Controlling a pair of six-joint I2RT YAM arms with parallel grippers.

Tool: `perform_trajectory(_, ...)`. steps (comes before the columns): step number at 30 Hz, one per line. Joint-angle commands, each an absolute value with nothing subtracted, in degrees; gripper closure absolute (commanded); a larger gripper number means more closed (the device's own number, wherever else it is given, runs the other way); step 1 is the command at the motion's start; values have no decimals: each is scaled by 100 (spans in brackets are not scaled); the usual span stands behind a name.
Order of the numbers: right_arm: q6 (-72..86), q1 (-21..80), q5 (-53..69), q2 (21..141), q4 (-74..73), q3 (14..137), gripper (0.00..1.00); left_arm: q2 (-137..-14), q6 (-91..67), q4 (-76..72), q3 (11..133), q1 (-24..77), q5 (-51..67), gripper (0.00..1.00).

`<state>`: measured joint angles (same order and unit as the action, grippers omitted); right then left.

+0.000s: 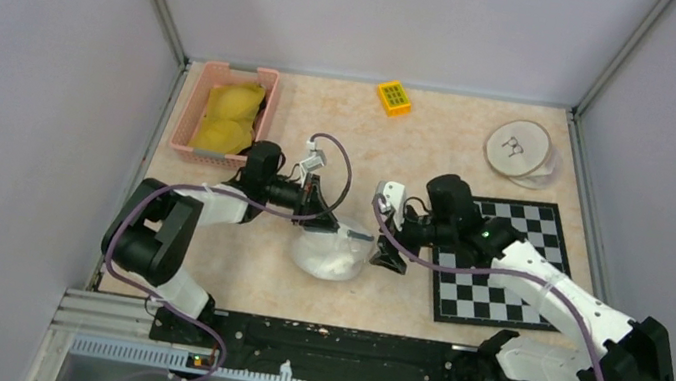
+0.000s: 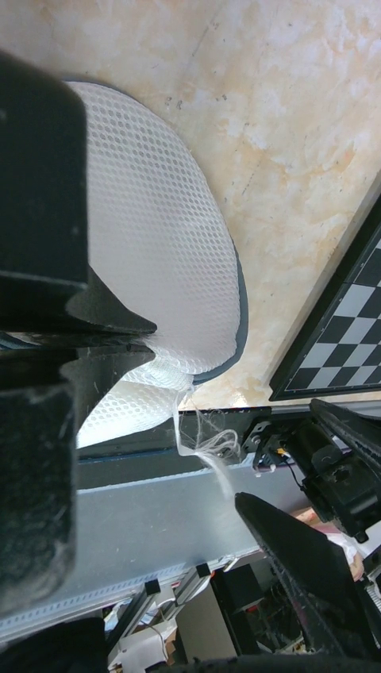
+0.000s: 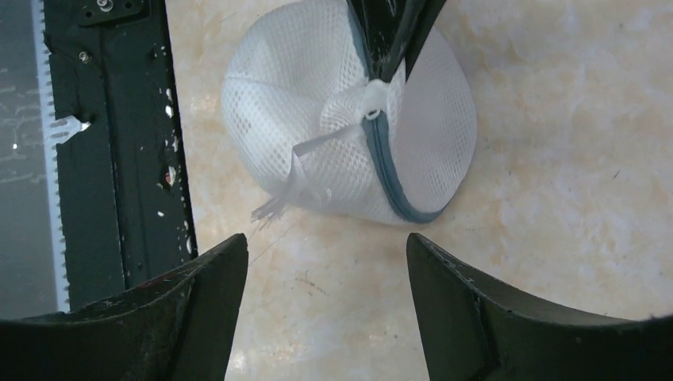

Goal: Unzip the laundry bag and remove the bra
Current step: Unzip the laundry bag at the center of the board.

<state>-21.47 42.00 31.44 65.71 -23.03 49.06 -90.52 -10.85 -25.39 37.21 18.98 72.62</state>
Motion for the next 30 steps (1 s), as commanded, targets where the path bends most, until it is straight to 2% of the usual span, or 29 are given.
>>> perform_trajectory(1,-2152,3601,3748,6561,-2598,5073,28,-9168,-939,-2447,3887,1781,7449,100)
perform_trajectory(5,-2390,3013,4134,7019,-2524,5387,29,-9276,-1055,-2482,3972,1711,7567,100)
perform_trajectory(9,-1891,2993,4245,6981,-1422,5190,27,-9353,-1198,-2495,4109,1669,7583,100)
perform_trajectory(15,-1681,2970,4225,7499,-854,5328,28,-9529,-1327,-2580,4290,1665,7565,100)
perform_trajectory(21,-1603,2743,4604,7768,-1392,6400,28,-9573,-1412,-2690,4309,1646,7414,100)
perform_trajectory(25,-929,2184,5456,7848,-1423,7103,28,-9696,-1685,-3007,4342,1570,7369,100)
perform_trajectory(30,531,1510,6127,7805,-477,7350,28,-9806,-1708,-3064,4505,1545,7307,100)
